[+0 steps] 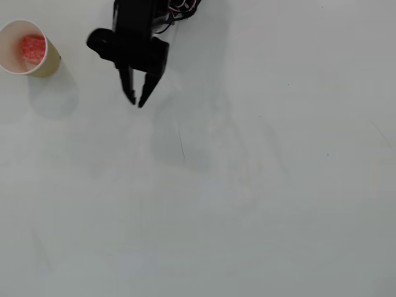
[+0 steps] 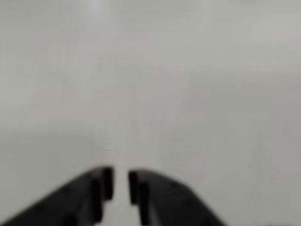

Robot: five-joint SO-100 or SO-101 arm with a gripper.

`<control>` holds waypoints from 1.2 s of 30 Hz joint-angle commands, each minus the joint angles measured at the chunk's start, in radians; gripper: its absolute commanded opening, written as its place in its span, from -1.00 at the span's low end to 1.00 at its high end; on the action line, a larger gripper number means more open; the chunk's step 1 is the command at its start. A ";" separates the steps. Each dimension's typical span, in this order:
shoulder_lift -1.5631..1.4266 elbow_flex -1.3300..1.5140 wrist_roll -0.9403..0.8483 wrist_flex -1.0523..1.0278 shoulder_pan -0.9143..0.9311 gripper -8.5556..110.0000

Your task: Pick up the cube and drop it in the cup.

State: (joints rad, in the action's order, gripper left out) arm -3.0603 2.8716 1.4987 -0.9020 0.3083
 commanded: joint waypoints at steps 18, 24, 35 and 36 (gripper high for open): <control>-0.077 0.172 0.005 -0.219 -0.118 -0.86; -0.077 0.238 0.002 -0.238 -0.127 -0.86; -0.077 0.250 0.005 -0.264 -0.133 -0.86; -0.077 0.250 0.005 -0.264 -0.133 -0.86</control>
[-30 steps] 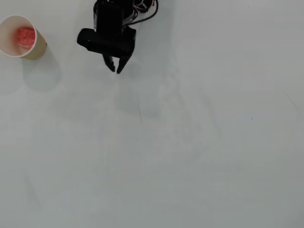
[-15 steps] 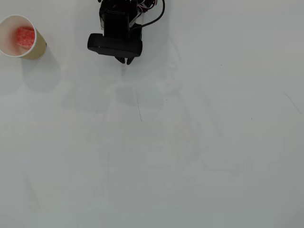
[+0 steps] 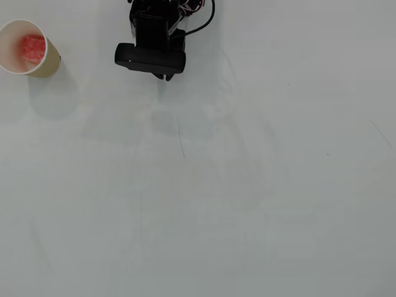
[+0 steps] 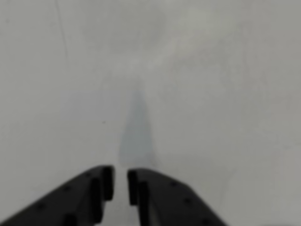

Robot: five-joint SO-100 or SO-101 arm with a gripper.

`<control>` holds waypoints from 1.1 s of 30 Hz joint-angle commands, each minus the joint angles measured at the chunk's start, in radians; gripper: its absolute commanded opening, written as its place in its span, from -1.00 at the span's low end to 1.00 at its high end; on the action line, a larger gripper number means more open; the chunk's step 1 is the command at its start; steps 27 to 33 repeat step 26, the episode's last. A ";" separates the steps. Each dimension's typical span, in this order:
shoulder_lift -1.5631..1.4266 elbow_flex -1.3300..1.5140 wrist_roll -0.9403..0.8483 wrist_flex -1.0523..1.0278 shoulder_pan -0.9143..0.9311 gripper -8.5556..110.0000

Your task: Pick up the cube and drop it in the cup.

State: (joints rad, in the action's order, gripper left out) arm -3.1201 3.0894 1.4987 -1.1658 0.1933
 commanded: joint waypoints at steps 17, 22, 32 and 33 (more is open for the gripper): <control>-0.017 0.032 0.005 0.005 -0.008 -0.86; -0.017 0.032 0.005 0.005 -0.008 -0.86; -0.017 0.032 0.005 0.005 -0.008 -0.86; -0.017 0.032 0.005 0.005 -0.008 -0.86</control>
